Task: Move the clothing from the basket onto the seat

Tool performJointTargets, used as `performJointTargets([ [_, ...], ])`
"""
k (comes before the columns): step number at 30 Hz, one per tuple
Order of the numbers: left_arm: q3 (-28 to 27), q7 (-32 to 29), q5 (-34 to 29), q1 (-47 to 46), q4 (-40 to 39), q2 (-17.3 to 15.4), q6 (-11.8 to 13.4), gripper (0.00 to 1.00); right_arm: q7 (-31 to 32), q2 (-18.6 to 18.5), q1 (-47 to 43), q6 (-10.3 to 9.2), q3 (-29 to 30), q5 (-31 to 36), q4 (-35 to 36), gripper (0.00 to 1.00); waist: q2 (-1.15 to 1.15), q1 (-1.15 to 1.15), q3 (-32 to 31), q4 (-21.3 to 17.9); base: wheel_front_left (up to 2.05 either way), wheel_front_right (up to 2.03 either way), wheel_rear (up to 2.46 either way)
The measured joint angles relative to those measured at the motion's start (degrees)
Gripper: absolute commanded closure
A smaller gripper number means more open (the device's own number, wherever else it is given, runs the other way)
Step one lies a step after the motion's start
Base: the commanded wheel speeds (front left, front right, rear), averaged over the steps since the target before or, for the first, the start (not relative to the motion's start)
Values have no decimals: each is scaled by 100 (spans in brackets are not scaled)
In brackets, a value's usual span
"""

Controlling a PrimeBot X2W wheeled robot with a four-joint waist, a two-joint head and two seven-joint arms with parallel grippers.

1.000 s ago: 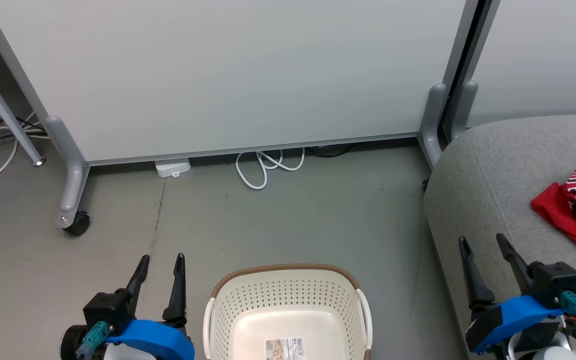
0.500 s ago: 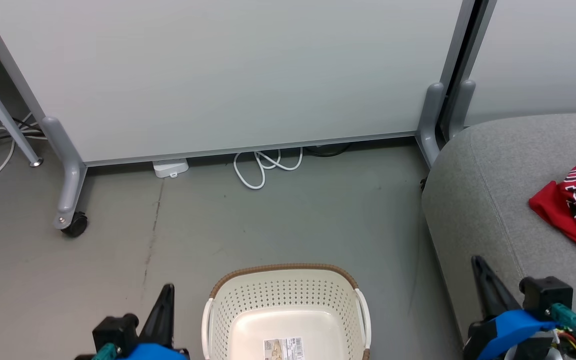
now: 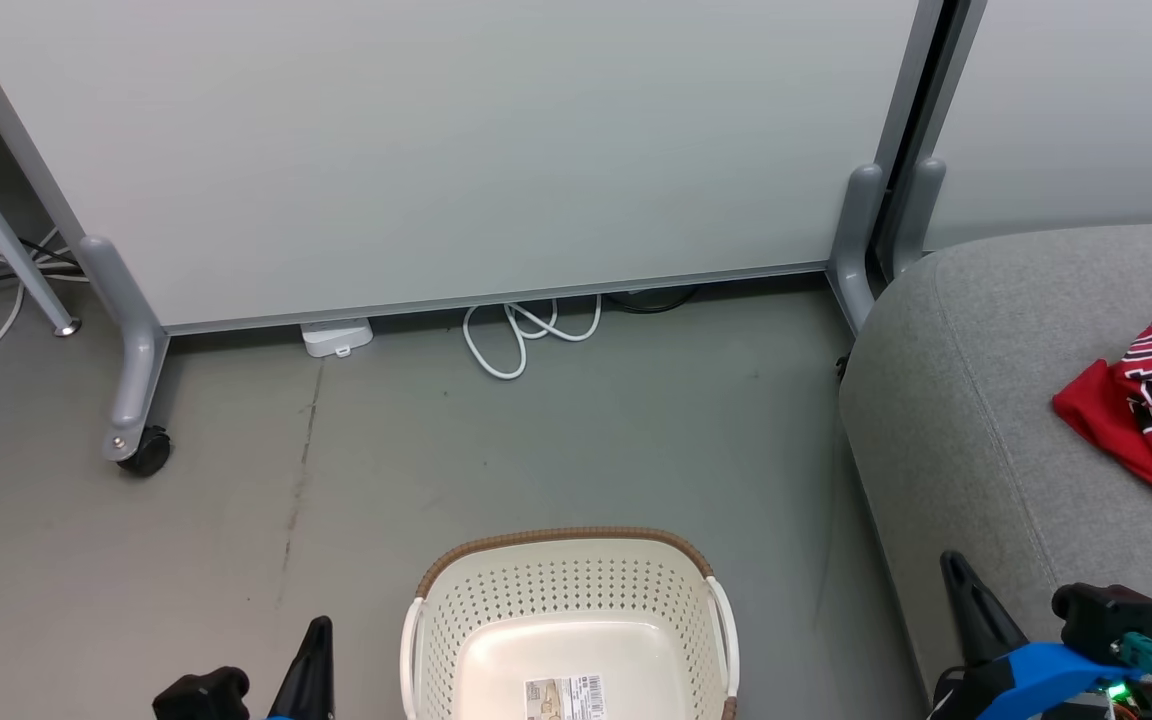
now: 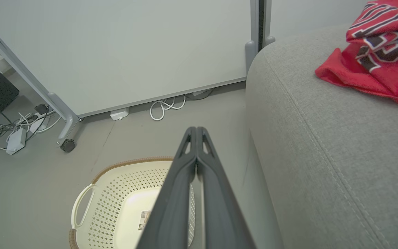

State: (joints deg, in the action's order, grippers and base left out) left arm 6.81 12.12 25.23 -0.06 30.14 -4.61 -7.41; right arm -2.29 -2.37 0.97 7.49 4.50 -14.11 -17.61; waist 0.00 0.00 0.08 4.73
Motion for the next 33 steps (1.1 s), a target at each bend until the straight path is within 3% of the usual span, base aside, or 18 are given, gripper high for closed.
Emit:
performJointTargets([
  [33,-530,-748,2691,-215,-641,79,0,100,333,-3,144,-1,79,-3139,142,100,0,0,3,-133,0,0,0],
])
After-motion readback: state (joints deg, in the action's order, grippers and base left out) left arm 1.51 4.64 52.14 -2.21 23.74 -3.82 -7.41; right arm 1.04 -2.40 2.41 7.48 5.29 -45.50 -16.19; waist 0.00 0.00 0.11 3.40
